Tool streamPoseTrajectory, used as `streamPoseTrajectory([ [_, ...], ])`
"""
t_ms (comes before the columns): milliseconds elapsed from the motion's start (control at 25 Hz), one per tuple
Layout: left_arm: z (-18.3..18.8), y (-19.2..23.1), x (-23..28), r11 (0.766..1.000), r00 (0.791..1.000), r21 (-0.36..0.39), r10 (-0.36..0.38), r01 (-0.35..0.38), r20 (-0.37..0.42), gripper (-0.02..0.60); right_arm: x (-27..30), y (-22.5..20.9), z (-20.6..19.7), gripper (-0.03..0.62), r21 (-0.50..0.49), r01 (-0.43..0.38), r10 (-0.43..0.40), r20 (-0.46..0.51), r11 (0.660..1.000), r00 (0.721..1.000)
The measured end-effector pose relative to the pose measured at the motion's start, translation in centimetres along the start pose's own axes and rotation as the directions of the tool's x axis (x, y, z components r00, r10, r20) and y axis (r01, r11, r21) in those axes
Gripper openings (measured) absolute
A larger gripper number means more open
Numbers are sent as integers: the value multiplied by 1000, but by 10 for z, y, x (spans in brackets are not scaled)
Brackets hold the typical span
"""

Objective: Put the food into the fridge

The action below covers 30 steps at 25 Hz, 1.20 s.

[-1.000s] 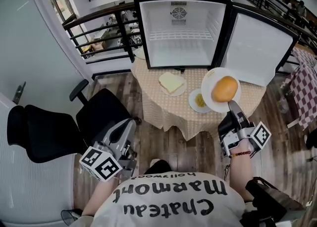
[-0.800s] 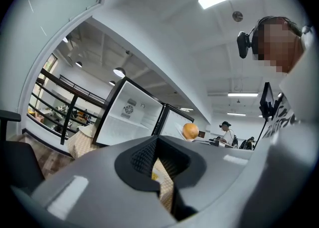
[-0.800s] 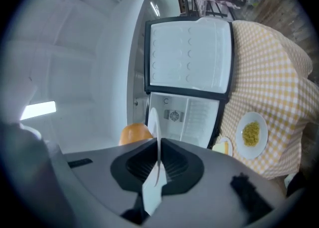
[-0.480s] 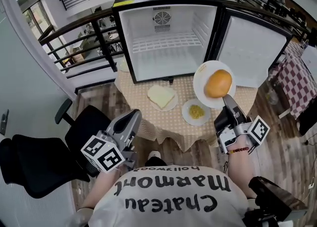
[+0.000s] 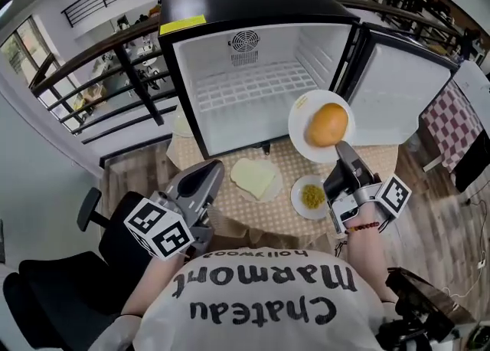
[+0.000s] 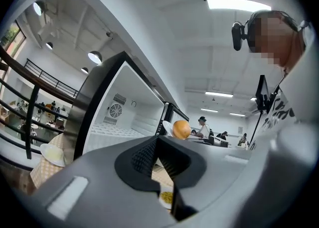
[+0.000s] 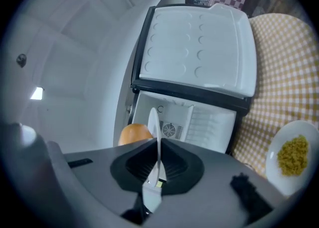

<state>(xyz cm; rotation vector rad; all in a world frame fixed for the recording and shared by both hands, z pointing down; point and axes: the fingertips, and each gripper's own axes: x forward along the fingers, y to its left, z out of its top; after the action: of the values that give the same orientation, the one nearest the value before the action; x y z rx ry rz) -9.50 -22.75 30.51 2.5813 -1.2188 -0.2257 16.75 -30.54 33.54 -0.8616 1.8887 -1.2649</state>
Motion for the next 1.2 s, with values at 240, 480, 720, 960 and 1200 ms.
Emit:
streamPoseTrajectory([
  [240,8,44,9,999,998,16,-50,51,-37,8,43,-12,-6,25,-44,60,-58,47,997,997],
  [480,3,80,11,996,995,-39,-80,78,-60,8,76,-22,-15,25,-94,136,-132,49,986,990],
  [720,-4,110,4,995,996,-72,-67,62,-66,8,110,-39,-19,25,-109,209,-205,43,972,978],
  [960,-5,133,-2,994,998,-100,-39,34,-53,8,153,-39,-21,25,-188,237,-241,2,953,970],
  [1200,-3,144,-5,994,999,-105,-20,16,-41,8,184,-43,-22,25,-231,234,-248,-32,944,968],
])
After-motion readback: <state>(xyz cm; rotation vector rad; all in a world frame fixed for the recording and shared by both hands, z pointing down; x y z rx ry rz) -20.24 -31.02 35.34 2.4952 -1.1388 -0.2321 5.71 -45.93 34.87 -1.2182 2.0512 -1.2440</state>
